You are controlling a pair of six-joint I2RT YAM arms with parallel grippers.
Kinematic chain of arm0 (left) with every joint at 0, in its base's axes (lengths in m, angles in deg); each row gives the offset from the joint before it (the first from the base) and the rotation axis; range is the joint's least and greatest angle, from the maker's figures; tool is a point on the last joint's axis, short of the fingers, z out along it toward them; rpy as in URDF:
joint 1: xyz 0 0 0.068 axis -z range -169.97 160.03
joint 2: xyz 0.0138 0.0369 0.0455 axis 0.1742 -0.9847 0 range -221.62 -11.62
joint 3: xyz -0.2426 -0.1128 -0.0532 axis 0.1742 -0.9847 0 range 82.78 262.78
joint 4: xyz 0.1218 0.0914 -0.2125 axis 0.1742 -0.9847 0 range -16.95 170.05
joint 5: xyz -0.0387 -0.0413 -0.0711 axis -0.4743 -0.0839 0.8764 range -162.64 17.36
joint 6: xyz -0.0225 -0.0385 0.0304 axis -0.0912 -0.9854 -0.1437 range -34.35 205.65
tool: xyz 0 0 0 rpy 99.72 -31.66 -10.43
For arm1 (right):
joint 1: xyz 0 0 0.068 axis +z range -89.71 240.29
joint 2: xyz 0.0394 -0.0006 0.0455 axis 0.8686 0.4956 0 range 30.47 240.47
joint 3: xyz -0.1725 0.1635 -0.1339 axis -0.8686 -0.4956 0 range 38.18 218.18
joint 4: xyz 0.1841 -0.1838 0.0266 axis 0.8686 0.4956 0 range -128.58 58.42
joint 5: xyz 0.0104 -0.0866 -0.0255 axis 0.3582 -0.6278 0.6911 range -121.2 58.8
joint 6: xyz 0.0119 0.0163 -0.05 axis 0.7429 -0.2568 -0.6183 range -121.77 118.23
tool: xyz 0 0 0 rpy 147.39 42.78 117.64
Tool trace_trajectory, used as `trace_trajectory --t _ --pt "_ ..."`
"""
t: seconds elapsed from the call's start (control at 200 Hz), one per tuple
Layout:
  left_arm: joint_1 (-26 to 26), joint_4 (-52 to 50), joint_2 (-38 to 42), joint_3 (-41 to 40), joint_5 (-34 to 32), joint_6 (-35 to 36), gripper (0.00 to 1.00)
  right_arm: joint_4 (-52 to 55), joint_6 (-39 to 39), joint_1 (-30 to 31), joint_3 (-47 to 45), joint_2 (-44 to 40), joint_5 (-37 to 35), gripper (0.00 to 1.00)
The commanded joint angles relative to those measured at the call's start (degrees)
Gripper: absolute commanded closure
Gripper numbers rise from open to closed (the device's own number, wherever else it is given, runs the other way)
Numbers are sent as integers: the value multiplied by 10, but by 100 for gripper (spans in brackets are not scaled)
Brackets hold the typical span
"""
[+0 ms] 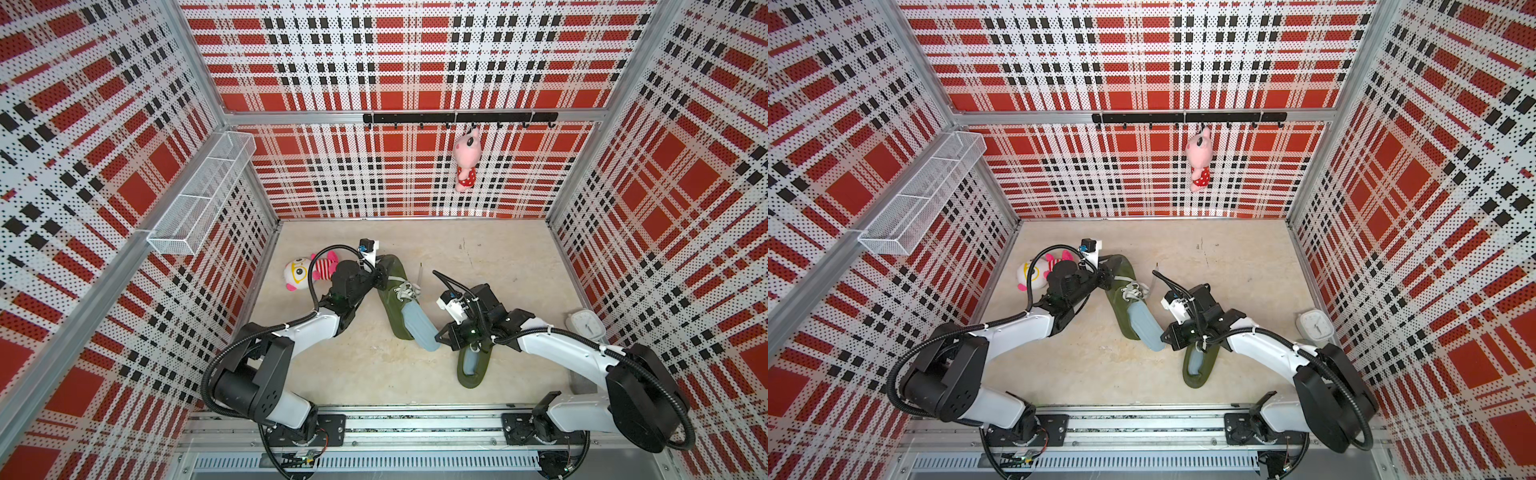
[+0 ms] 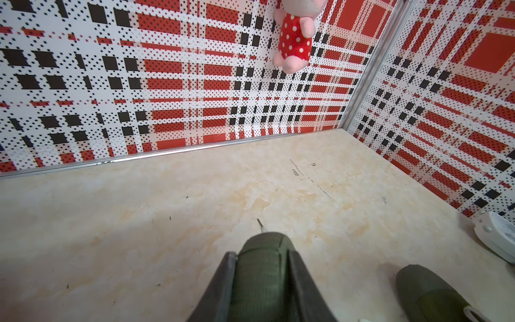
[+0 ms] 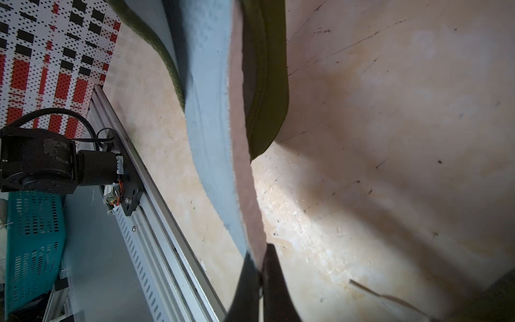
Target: Remove the insole from the shoe
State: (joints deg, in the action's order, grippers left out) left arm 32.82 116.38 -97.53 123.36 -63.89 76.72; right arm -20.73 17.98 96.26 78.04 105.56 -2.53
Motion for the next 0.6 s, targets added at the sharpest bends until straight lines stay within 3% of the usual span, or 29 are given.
trace_trajectory --t 0.0,0.311,0.596 --pt "-22 25 1 26 -2 2 74 33 3 3 -7 -33 -16 100" --pt "-78 25 17 33 6 -25 77 73 10 -4 -8 -87 -32 100" --pt "-133 25 56 3 -2 -45 82 115 -2 -60 8 -145 -19 100"
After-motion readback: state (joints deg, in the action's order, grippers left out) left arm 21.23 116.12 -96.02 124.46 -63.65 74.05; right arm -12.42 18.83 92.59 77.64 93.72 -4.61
